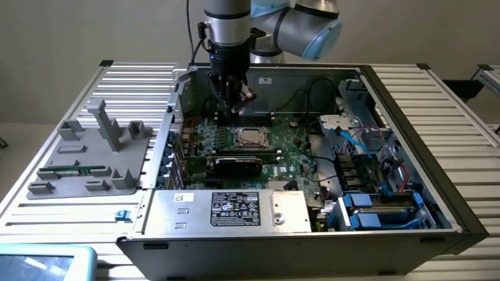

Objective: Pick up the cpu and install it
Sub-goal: 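Install the first cpu locking lever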

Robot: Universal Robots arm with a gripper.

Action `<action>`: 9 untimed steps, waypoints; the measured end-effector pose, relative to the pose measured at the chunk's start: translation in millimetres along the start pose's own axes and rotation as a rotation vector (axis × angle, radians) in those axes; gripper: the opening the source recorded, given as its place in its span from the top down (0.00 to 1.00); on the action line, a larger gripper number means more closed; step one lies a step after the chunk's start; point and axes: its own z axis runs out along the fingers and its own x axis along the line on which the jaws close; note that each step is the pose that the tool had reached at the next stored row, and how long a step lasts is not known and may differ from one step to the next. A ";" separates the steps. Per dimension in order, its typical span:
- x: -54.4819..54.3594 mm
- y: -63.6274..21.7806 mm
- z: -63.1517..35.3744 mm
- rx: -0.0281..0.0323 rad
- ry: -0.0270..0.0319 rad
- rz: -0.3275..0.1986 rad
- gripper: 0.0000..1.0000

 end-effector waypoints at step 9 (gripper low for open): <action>3.1 0.4 -0.2 0.0106 -0.0198 -0.108 0.91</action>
